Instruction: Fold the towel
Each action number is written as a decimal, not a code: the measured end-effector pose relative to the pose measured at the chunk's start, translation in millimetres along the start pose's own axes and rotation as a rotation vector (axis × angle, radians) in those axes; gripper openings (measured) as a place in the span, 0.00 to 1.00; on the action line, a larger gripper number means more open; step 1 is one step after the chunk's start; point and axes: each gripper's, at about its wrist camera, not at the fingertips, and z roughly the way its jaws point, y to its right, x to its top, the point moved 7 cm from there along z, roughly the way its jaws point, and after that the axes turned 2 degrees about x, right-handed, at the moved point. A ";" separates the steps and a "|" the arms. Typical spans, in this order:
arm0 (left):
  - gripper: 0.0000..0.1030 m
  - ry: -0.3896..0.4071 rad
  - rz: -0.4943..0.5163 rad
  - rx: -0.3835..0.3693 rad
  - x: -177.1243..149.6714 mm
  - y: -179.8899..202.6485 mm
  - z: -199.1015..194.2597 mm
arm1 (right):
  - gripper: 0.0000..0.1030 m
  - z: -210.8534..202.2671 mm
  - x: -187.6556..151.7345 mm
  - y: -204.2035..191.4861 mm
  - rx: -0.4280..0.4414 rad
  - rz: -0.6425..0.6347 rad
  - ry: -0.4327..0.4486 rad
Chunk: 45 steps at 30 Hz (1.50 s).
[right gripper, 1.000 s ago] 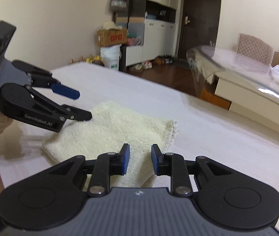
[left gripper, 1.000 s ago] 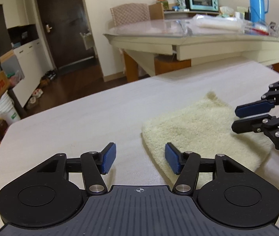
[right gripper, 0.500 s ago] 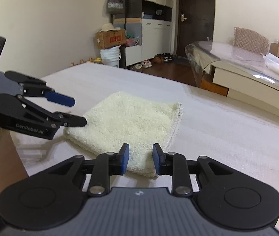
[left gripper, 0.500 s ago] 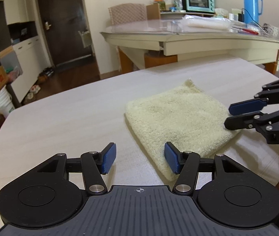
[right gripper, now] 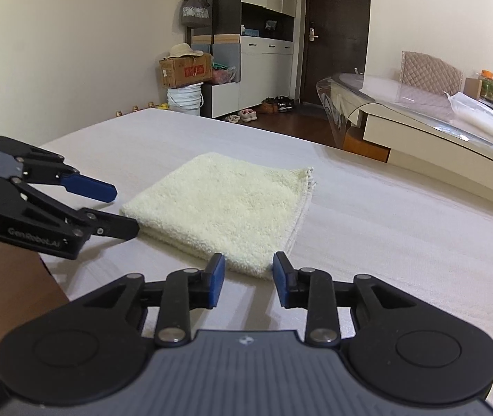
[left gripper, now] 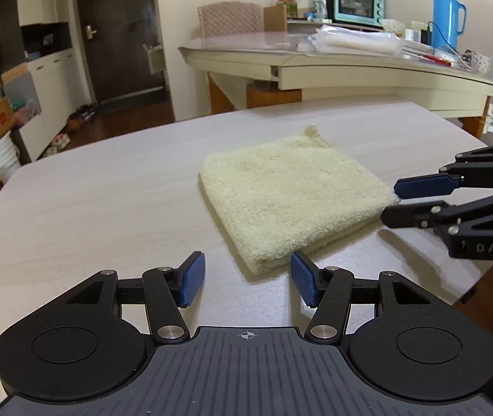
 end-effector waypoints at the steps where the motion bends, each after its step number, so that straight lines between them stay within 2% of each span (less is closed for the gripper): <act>1: 0.58 0.007 -0.007 -0.002 0.7 0.0 -2.7 | 0.38 -2.0 0.2 -0.4 0.003 0.009 0.007; 7: 0.59 0.024 -0.013 0.044 5.6 -5.4 -3.6 | 0.39 -10.0 5.9 1.5 -0.029 0.039 0.052; 10: 0.61 0.010 0.000 0.071 3.2 -8.2 3.4 | 0.40 -6.3 6.8 2.2 -0.056 0.026 0.038; 13: 0.62 0.008 -0.007 0.069 1.5 -9.3 4.7 | 0.39 0.1 3.0 0.3 -0.071 -0.011 0.015; 18: 0.66 0.012 -0.014 0.066 0.4 -11.2 5.8 | 0.42 5.1 -1.5 11.4 -0.095 0.022 0.006; 24: 0.65 0.008 -0.021 0.069 0.6 -9.3 2.5 | 0.42 -5.8 2.7 7.6 -0.093 0.037 0.046; 28: 0.65 0.013 -0.038 0.063 0.6 -7.0 1.1 | 0.43 -8.5 7.5 9.2 -0.122 0.035 0.069; 32: 0.65 0.018 -0.057 0.064 2.4 -6.6 0.1 | 0.45 -1.5 6.7 14.0 -0.146 0.027 0.043; 34: 0.65 0.009 -0.049 0.063 1.9 -5.1 2.0 | 0.46 4.1 3.9 12.6 -0.146 0.009 0.014; 45: 0.69 -0.007 -0.038 0.063 -3.1 0.9 0.2 | 0.49 -17.6 -0.9 7.2 -0.078 0.086 0.054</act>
